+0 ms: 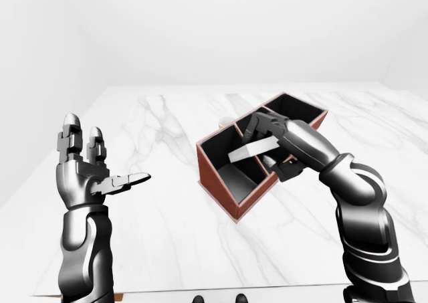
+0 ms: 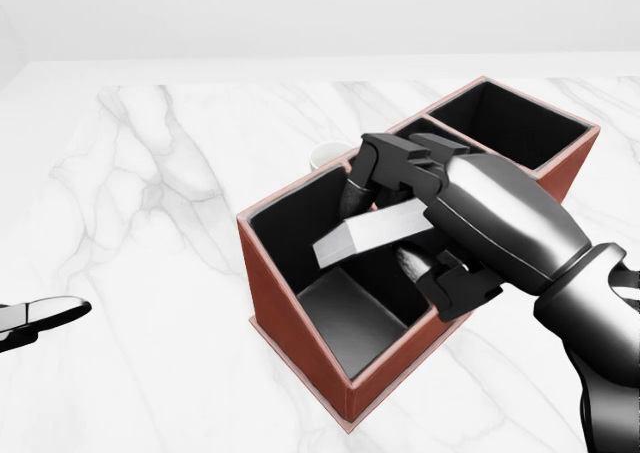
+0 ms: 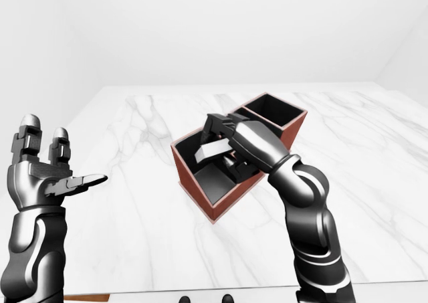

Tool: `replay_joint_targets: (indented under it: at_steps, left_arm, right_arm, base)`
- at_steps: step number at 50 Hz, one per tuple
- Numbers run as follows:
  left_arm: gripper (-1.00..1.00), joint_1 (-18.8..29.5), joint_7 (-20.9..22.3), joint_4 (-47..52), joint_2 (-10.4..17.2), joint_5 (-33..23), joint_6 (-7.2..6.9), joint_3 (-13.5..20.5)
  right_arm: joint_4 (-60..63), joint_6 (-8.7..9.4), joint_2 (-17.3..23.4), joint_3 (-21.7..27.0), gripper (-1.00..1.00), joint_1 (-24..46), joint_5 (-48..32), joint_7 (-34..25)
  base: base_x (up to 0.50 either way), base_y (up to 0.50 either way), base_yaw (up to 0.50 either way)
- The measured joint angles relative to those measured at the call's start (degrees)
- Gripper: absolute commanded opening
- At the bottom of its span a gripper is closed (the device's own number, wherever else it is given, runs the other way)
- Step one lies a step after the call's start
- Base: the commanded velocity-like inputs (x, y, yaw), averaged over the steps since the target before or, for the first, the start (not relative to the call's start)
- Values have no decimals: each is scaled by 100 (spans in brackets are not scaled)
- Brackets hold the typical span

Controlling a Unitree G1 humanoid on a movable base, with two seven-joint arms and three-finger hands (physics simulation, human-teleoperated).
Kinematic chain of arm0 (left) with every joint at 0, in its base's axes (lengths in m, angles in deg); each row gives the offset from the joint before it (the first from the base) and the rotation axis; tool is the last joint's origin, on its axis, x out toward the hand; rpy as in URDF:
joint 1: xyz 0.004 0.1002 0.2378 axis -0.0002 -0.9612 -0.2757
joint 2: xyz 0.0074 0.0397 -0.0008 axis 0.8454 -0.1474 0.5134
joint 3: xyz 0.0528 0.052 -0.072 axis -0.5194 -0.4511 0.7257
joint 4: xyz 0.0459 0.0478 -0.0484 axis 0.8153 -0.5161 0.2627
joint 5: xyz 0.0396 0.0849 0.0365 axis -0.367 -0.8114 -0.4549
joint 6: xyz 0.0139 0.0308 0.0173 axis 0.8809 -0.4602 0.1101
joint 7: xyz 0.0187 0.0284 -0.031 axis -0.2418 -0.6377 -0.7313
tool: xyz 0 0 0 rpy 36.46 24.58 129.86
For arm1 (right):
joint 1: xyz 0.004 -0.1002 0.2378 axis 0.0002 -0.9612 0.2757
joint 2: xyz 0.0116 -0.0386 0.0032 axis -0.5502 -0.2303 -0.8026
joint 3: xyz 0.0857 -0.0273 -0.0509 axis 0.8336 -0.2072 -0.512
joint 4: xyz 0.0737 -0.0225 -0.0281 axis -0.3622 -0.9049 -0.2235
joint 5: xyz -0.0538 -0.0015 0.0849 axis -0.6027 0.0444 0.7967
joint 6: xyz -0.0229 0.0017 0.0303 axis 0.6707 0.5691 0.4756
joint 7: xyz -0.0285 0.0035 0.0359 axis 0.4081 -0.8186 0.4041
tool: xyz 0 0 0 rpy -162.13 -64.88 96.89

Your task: Pick up the book and place it in the left compartment of the caddy.

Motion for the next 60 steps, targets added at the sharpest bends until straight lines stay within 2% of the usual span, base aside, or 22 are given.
replay_joint_targets:
  at_steps: [29,60]
  left_arm:
    - [100,1,2,-5,8,19,0,9]
    - [100,-1,-7,53,20,58,0,46]
  right_arm:
    - [-559,0,-527,-41,-100,-237,-565,0]
    - [-1229,0,-747,-107,-100,-308,-780,0]
  base:
    - [0,0,0]
    - [0,0,0]
